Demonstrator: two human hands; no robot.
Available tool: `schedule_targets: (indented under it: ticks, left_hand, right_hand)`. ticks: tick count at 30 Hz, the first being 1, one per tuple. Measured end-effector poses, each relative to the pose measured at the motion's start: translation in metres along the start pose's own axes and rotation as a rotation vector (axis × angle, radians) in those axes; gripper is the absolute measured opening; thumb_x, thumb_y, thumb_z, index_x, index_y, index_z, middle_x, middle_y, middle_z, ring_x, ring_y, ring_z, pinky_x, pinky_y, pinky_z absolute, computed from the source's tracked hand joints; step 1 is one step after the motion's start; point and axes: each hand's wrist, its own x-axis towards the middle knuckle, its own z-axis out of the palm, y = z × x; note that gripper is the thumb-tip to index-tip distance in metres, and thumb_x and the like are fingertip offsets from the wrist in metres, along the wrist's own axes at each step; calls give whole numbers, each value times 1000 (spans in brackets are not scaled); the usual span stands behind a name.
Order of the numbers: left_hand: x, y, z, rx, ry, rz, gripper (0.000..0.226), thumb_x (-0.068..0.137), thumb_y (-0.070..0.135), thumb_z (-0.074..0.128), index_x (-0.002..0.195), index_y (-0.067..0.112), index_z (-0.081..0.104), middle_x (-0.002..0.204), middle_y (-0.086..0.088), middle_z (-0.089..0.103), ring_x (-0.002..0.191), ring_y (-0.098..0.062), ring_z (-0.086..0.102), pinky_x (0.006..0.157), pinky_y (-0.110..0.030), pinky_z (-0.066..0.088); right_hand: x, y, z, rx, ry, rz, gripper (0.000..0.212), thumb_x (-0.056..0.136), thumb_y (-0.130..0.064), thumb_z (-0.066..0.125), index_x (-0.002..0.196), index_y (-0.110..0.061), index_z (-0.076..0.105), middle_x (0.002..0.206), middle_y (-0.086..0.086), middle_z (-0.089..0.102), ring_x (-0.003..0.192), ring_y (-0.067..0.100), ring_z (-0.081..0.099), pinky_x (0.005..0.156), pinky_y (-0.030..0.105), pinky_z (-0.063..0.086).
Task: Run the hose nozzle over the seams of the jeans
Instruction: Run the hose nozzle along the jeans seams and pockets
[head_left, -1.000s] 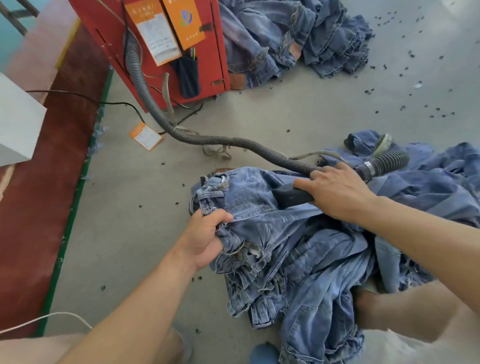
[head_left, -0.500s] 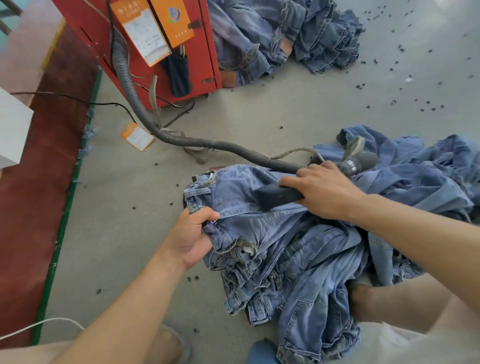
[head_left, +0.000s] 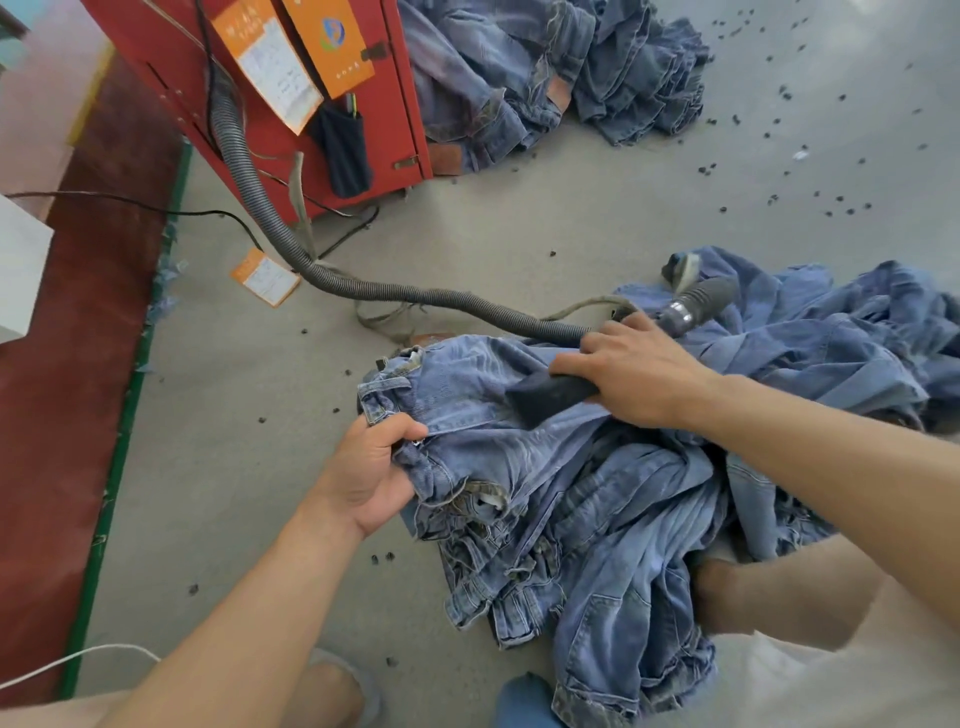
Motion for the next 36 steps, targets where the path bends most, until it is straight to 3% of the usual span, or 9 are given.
schedule_targets:
  ticks: [3,5,8,13,17,22,26,30,36]
  left_hand:
    - [8,4,-8,7,83,-6,40,79,-8,57,118,2,51,119,-13,46,75,-18,44,79,-33,46]
    - [6,7,-7,3,3,-18,48,78,-6,58,126,-6,54,136,-23,59,106,-30,66,97,-45,54]
    - [2,8,-4,-2,-84,-34,62,80,-6,57,141,-11,48,140,-31,59,130,-44,59,102,-58,53]
    - [1,7,-1,19,-75,-64,59,78,-6,58,134,-20,46,140,-38,55,128,-47,59,94,-57,57]
    - [4,10,-1,84,-20,-120,44,86,1,62,129,-10,59,138,-31,60,120,-39,66,91,-48,61]
    - [-2,17,-10,296,22,-212,43,92,-10,57,135,-8,58,135,-26,64,124,-38,64,102,-44,56]
    - [-9,25,-12,353,-10,-212,30,105,5,50,132,0,62,126,-22,70,105,-32,73,83,-47,63]
    - [-14,23,-10,265,-85,-116,40,94,2,65,133,1,58,118,-19,68,98,-30,69,93,-45,56]
    - [-9,16,-5,164,-84,41,46,86,-14,57,128,5,64,112,-15,73,97,-27,70,93,-38,55]
  right_hand:
    - [5,-7,-13,269,97,-28,38,97,-35,61,130,-46,49,111,-11,64,106,16,56,98,44,37]
    - [10,2,-21,421,120,52,42,96,-34,67,132,-46,50,111,-10,67,106,17,58,98,45,36]
    - [9,18,-25,367,92,156,42,95,-31,69,131,-44,52,108,-8,66,105,25,61,94,44,35]
    - [2,-15,-14,136,-23,-34,36,97,-40,64,130,-47,49,98,-15,54,104,16,55,97,40,33]
    - [11,-29,-40,479,109,-51,40,95,-37,70,131,-44,53,106,-15,66,101,11,58,100,42,38]
    - [3,-3,-76,565,258,46,45,91,-46,72,131,-44,51,97,-13,68,85,20,64,77,37,50]
    - [-8,1,-82,373,167,71,46,87,-70,55,126,-49,45,82,-15,62,71,18,60,60,35,46]
    - [-12,-12,-77,271,63,22,51,84,-76,44,120,-42,36,66,-15,53,55,8,54,48,32,40]
    - [-14,-20,-74,290,-8,-33,41,85,-78,46,109,-44,45,83,-19,59,73,6,57,66,39,52]
